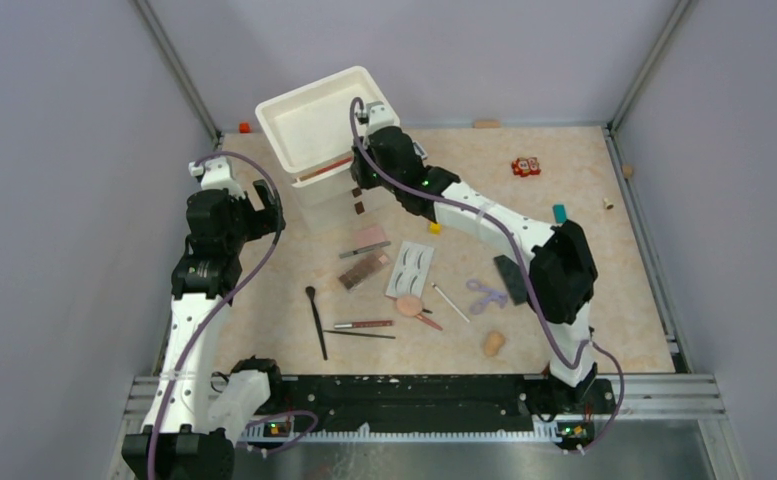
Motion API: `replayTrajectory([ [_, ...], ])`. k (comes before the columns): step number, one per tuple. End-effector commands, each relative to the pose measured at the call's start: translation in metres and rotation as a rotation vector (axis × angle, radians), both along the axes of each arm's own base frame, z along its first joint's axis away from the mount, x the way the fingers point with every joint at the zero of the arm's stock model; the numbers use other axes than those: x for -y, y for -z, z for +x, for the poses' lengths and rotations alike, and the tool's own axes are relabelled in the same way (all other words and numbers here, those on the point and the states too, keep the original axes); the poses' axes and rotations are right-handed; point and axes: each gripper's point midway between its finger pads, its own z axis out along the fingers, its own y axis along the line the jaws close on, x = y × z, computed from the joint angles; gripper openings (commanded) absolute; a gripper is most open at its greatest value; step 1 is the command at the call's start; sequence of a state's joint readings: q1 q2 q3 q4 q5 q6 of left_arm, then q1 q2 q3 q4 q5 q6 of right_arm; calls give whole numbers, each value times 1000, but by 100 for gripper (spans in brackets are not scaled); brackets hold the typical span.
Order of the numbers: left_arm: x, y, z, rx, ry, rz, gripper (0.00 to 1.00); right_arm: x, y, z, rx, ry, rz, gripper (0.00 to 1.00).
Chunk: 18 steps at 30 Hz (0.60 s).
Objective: Organize the makeup
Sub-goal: Close the drawer in the storage box.
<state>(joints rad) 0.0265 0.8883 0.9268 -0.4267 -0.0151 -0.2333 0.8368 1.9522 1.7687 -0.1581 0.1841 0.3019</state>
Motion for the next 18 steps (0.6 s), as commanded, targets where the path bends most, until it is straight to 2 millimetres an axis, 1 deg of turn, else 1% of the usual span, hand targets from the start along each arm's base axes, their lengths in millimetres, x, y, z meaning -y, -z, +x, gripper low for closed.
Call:
replayTrajectory([
  [1,0,-8,3,43,3,-2,99,-11,-40,28,124,14,63,13],
  [4,0,-8,4,43,4,-2,99,-16,-33,36,129,13,55,16],
  [7,0,-8,4,41,3,-2,99,-16,-30,39,137,15,59,23],
  [8,0,-8,4,41,3,-3,99,-15,-29,39,139,15,60,25],
  [11,-1,-7,5,38,2,-2,99,-11,-29,33,141,11,64,26],
  [14,0,-7,5,37,4,-3,99,-2,-36,24,165,8,93,29],
  [18,0,-7,5,38,3,-2,99,9,-32,13,166,8,95,32],
])
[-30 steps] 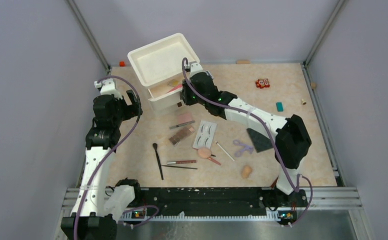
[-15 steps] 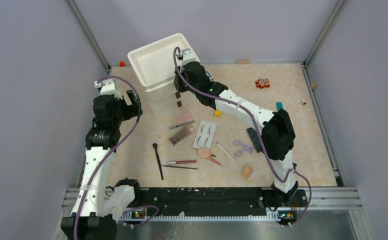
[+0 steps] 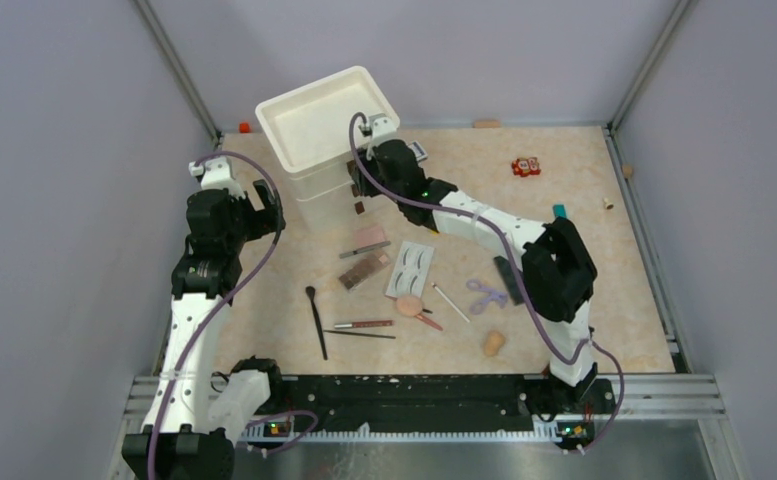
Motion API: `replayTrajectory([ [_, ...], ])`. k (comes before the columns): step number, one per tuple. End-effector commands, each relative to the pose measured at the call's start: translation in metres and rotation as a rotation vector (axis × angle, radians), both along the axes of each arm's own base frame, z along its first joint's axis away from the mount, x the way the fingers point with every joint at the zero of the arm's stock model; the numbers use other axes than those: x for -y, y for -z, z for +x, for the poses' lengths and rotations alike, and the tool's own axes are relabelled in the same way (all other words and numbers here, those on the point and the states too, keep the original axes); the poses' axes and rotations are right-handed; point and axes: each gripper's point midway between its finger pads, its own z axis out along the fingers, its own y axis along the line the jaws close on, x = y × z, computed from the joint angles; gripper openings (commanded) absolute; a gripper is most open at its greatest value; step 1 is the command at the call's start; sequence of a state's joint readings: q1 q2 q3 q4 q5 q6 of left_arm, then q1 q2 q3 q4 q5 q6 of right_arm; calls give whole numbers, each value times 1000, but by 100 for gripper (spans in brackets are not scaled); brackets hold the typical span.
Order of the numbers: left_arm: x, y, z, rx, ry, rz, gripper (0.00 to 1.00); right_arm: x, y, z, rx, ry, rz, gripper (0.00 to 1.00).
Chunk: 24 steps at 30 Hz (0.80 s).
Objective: Organize the makeup
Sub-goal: Close the drawer in the storage box.
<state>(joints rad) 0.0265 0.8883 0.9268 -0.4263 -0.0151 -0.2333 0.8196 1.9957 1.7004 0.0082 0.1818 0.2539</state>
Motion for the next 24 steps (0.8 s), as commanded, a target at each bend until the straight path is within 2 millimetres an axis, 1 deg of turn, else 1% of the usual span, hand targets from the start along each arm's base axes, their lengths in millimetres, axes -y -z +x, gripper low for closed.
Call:
replayTrajectory([
  [1,-1,-7,5,38,2,-2,99,15,-51,-8,99,8,87,32],
  [6,-1,-8,4,41,2,-2,99,29,-25,-11,58,57,57,32],
  [8,0,-8,4,41,2,-4,99,31,-12,-10,38,70,50,34],
  [9,4,-8,5,42,27,-13,99,31,-7,-8,25,72,50,37],
  [11,6,-8,5,41,34,-16,99,29,5,-5,1,73,54,47],
  [13,6,-8,5,41,35,-16,99,29,16,2,-18,73,64,52],
  [15,5,-8,5,42,32,-15,99,26,24,9,-27,49,83,55],
  [19,5,-8,4,42,32,-15,99,16,33,18,-44,-19,129,56],
  [24,5,-8,4,42,30,-14,99,-3,38,12,-56,-130,145,56],
])
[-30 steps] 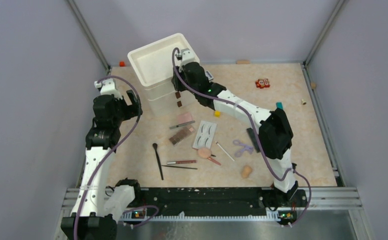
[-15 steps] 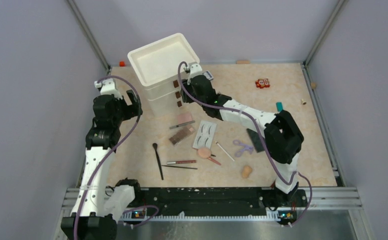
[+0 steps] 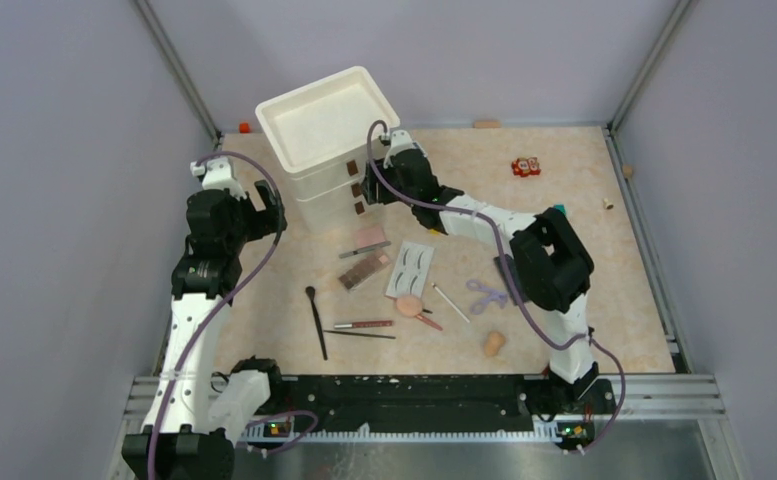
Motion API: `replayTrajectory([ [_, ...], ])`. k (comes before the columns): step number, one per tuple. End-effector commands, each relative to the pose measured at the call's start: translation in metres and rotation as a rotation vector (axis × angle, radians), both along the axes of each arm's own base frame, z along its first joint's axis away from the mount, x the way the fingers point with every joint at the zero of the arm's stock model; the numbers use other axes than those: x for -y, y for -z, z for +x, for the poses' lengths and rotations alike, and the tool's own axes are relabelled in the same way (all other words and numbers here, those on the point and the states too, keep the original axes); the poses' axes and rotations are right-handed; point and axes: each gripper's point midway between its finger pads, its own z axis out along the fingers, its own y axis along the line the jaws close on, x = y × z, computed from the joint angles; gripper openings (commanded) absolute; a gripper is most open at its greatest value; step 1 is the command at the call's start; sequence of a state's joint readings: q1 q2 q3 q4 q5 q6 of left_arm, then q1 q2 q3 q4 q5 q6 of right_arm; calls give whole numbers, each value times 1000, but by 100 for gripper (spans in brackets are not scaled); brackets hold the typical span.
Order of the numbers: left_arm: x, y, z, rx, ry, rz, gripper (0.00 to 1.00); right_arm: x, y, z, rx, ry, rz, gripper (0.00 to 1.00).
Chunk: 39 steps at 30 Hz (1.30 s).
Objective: Organize the makeup
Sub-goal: Close the drawer in the storage box.
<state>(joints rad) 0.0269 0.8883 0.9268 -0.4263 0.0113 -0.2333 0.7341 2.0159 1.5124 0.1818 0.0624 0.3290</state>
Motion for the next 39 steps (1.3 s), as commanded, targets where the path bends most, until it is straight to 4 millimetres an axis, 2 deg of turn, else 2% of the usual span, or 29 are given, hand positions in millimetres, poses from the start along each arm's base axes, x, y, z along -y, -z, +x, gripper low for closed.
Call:
replayTrajectory([
  [1,0,-8,4,42,7,-5,99,-29,-21,-3,36,-123,91,56],
  [10,2,-7,5,38,13,-8,99,-44,-12,5,8,-145,104,55],
  [19,1,-4,6,30,10,-7,99,-49,-2,15,-20,-123,101,41],
  [22,1,-4,6,29,12,-7,99,-50,-3,12,-20,-131,107,31],
  [25,2,-4,7,28,14,-9,99,-48,-4,7,-20,-139,112,16],
  [28,2,-5,6,31,16,-9,99,-41,-5,0,-20,-140,111,6],
  [35,2,-6,6,35,12,-7,99,-15,-4,-37,-20,-132,123,0],
  [36,2,-6,6,35,13,-8,99,-10,2,-43,-31,-126,112,0],
  [39,3,-6,6,34,17,-10,99,-2,4,-56,-34,-122,104,0],
])
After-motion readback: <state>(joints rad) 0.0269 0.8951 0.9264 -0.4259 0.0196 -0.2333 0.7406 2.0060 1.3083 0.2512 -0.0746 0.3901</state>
